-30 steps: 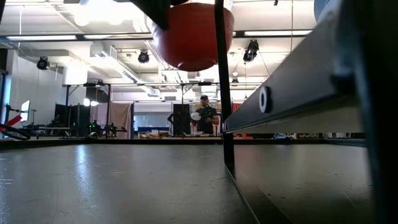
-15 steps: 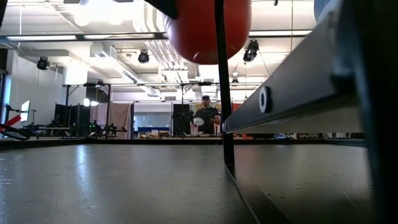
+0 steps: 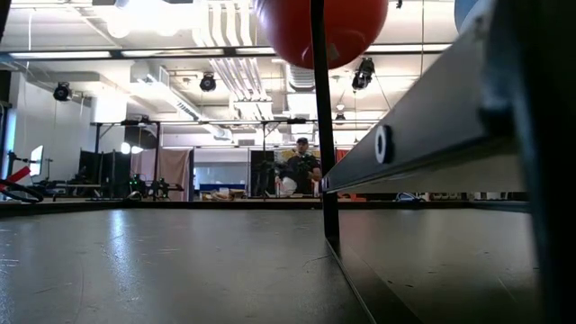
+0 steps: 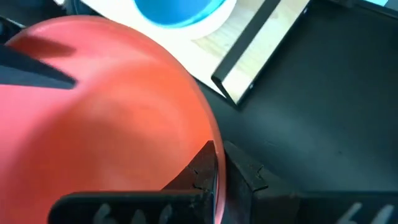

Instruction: Place and stack bowls onto a shelf

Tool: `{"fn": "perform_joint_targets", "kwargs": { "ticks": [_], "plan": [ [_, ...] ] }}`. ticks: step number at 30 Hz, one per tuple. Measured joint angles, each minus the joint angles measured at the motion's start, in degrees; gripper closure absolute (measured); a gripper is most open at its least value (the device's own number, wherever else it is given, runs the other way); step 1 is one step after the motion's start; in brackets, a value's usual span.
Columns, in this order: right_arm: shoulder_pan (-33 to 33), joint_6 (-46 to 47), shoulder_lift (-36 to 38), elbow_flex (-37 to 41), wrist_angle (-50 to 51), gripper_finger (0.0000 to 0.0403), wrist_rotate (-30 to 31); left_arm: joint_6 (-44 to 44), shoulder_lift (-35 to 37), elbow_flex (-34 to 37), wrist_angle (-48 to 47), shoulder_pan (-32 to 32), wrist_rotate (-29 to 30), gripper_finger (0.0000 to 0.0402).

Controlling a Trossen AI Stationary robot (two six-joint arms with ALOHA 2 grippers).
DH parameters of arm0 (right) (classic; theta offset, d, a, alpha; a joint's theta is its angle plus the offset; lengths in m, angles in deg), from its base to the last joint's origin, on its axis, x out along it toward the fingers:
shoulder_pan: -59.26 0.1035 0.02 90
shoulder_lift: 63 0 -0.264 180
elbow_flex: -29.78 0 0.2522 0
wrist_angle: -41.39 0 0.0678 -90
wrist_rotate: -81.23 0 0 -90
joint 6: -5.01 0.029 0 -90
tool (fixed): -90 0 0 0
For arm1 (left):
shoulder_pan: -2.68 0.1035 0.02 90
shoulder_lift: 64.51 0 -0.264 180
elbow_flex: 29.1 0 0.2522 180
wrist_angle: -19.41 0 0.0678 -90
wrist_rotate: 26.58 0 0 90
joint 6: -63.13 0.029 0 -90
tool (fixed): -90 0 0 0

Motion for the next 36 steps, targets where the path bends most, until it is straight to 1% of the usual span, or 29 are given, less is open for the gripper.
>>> {"fn": "perform_joint_targets", "kwargs": {
  "ticks": [3,8,11,16,19,22,25,27,29,31,33,36],
  "plan": [
    [-0.27,0.09,-0.02,0.0,-0.14,0.0285,-4.9,1.28,0.0,-0.26,0.66,0.04,-0.44,0.0401],
    [-0.31,0.42,-0.07,0.0,-0.11,0.0299,-5.74,2.08,0.0,-0.26,1.31,0.09,-2.01,0.0401],
    [-0.71,0.58,-0.07,0.0,0.4,0.0324,-7.83,1.88,0.0,-0.26,2.67,0.07,-2.05,0.0401],
    [-1.52,0.5,-0.07,0.02,0.64,0.0379,-13.92,1.58,0.0,-0.44,4.27,0.03,-2.39,0.0401],
    [-1.74,0.69,-0.07,0.02,0.91,0.0391,-15.8,-2.89,0.0,-0.46,5.4,0.02,-2.52,0.0396],
    [-1.74,0.97,-0.07,0.09,1.16,0.0393,-16.05,-10.74,0.02,-0.48,6.95,0.02,-2.49,0.0376],
    [-1.85,2.06,-0.08,0.11,1.27,0.0394,-15.76,-15.3,0.13,-0.59,7.93,0.06,-1.98,0.0345],
    [-2.07,3.66,-0.11,0.1,-0.83,0.0394,-13.58,-17.12,0.14,-0.83,10.31,0.07,-1.9,0.0323],
    [-2.36,4.92,-0.15,0.04,-0.33,0.0395,-13.02,-18.09,0.11,-0.8,9.72,0.11,-1.82,0.0301],
    [-2.4,6.37,-0.15,0.07,-0.14,0.0395,-13.09,-19.95,0.11,-0.79,11.08,0.11,-1.79,0.028],
    [-2.42,8.36,-0.15,0.07,0.8,0.0395,-14.08,-21.41,0.11,-0.99,10.26,0.07,-1.71,0.0264],
    [-2.92,11.92,-0.15,0.07,3.45,0.0395,-14.2,-22.23,0.11,-1.7,10.29,0.02,0.19,0.0247]
  ]
}}
